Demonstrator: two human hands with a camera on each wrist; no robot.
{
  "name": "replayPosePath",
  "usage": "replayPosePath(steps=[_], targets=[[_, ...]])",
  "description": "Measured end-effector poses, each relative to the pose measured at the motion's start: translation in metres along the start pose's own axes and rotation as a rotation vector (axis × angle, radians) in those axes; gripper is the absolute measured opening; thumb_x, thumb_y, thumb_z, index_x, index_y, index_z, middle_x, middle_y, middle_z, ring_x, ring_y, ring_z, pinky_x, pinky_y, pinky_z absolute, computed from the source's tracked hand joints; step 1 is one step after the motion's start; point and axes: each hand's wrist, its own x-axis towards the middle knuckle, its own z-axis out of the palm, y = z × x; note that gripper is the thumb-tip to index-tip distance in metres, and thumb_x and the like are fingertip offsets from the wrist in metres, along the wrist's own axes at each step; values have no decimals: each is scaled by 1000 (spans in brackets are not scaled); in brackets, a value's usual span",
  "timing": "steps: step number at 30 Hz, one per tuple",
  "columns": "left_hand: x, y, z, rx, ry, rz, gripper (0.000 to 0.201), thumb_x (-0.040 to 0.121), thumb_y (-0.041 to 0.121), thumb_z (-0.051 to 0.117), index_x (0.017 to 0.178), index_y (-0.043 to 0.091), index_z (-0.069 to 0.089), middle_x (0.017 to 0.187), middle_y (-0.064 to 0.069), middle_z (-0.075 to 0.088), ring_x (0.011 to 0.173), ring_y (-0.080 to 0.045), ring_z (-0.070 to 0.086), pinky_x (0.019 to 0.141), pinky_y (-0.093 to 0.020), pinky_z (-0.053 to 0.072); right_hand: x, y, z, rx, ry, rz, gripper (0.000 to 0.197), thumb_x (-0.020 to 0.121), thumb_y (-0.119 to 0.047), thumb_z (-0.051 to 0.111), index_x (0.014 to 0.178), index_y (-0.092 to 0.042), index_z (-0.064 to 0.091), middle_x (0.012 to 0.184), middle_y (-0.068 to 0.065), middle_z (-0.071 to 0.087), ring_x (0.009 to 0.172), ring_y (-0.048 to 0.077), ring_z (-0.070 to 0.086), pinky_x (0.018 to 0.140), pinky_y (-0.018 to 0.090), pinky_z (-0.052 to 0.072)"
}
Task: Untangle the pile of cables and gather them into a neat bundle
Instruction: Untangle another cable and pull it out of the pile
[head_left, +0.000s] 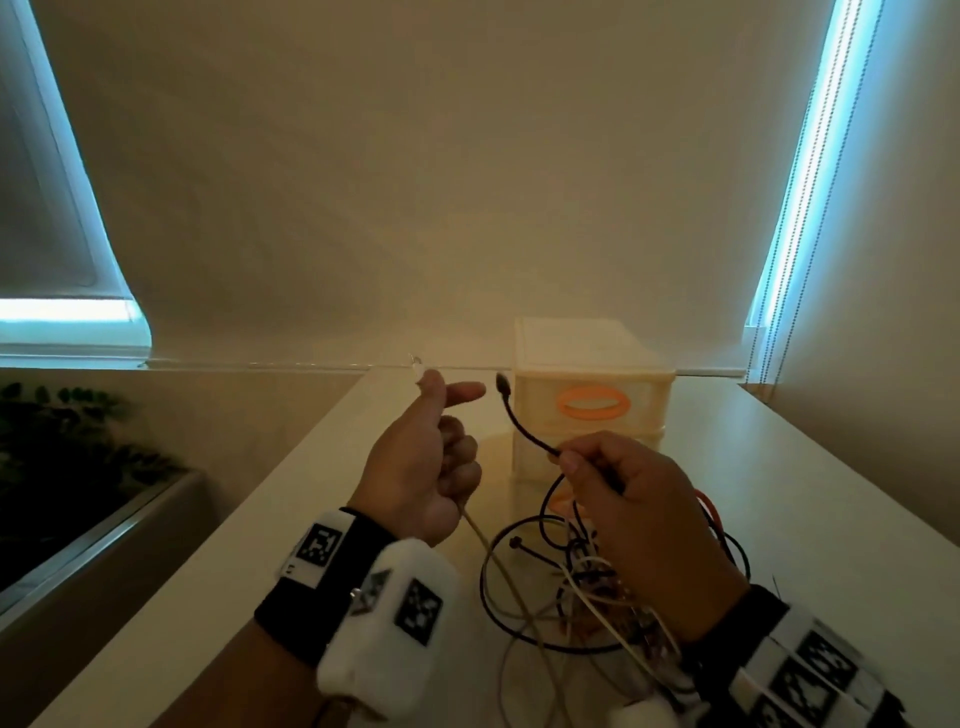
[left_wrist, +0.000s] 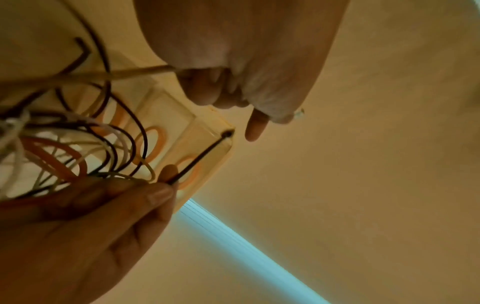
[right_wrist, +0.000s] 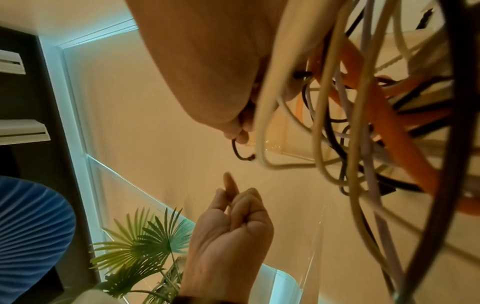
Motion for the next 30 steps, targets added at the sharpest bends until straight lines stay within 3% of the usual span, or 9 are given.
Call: replayPosePath(steps=[3, 6, 10, 13, 16, 18, 21, 27, 30], targets=[[4, 6, -4, -149, -23, 1, 40, 95, 46, 63, 74, 12, 57, 53, 6, 20, 42, -8, 16, 32, -20, 15, 0, -2, -1, 19, 40, -38, 13, 97, -22, 62, 91, -25, 72, 75, 0, 70, 67, 15, 68, 60, 29, 56], [5, 10, -10, -247, -55, -53, 51, 100, 48, 53, 64, 13, 56, 51, 7, 20, 41, -8, 16, 36, -20, 11, 1, -2, -1, 66, 63, -33, 13, 98, -20, 60, 91, -22, 71, 77, 0, 70, 69, 14, 69, 59, 24, 56], [4, 8, -16, -232, -179, -211, 58, 103, 43, 33, 77, 4, 67, 51, 6, 21, 38, -8, 18, 41, -17, 9, 2, -4, -1, 151, 110, 3, 13, 101, -17, 56, 94, -16, 68, 77, -4, 70, 62, 19, 69, 57, 24, 59], [1, 8, -13, -119, -286, -292, 46, 99, 38, 34, 85, 5, 62, 52, 5, 21, 37, -9, 18, 40, -14, 11, 5, -11, -4, 213, 142, 40, 15, 102, -12, 53, 94, -10, 65, 71, -13, 68, 51, 4, 61, 48, 12, 48], [-4, 5, -4, 7, -387, -344, 53, 101, 46, 34, 100, 2, 63, 53, 3, 20, 42, -10, 12, 41, -14, 11, 4, -12, -3, 190, 79, -7, 12, 100, -13, 57, 93, -14, 67, 75, -3, 68, 59, 14, 66, 54, 24, 57], [-8, 0, 2, 112, -414, -316, 67, 102, 61, 33, 118, 3, 62, 57, 2, 20, 46, -10, 10, 43, -16, 9, 1, -11, 0, 121, -16, -66, 11, 98, -15, 61, 92, -22, 68, 76, -1, 69, 64, 23, 67, 59, 35, 60], [-13, -4, 6, 265, -437, -199, 72, 99, 66, 35, 129, 7, 64, 68, 1, 18, 51, -11, 9, 42, -20, 9, -2, -8, 3, 44, -106, -138, 13, 96, -16, 63, 88, -26, 68, 74, -7, 67, 67, 15, 64, 61, 22, 53], [-11, 6, 3, 188, -254, 91, 62, 105, 49, 38, 84, 2, 73, 68, -4, 18, 54, -15, 11, 41, -23, 14, 0, -5, -11, -130, -379, -46, 13, 97, -32, 61, 91, -36, 72, 79, -10, 69, 74, 8, 67, 67, 21, 54], [0, 20, -12, 26, -124, 183, 65, 104, 50, 39, 69, 7, 72, 63, -7, 41, 56, -17, 35, 47, -26, 30, 7, 2, -32, -327, -382, 0, 18, 97, -38, 57, 85, -37, 70, 79, -16, 67, 70, 6, 63, 63, 20, 51]])
